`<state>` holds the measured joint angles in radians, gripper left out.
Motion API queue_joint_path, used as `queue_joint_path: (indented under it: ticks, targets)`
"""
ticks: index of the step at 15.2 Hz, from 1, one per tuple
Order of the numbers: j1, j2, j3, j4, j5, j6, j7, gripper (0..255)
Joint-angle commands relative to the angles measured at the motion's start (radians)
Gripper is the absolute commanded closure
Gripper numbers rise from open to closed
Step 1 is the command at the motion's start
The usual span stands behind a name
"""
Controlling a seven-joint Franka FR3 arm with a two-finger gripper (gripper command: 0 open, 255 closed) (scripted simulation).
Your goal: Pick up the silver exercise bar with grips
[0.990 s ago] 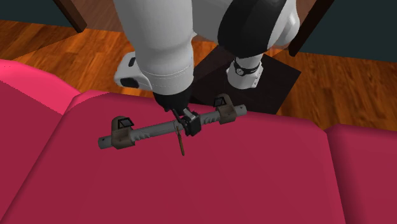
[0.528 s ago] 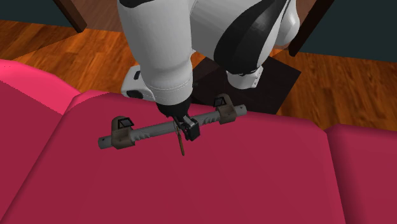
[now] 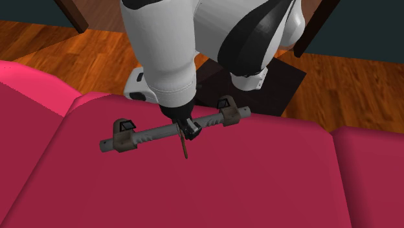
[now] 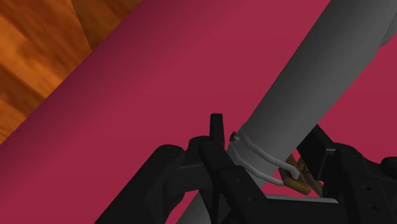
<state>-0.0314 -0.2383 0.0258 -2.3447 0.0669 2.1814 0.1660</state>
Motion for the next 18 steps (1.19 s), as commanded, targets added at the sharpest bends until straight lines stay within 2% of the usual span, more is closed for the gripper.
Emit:
queue_joint_path:
  ticks: [1, 3, 18]
  targets:
    - [0.000, 0.002, 0.000, 0.000, 0.000, 0.001, 0.000, 255]
    - [0.000, 0.001, 0.000, -0.001, 0.000, 0.001, 0.000, 255]
    - [-0.002, -0.054, -0.002, 0.152, -0.006, -0.207, 0.010, 255]
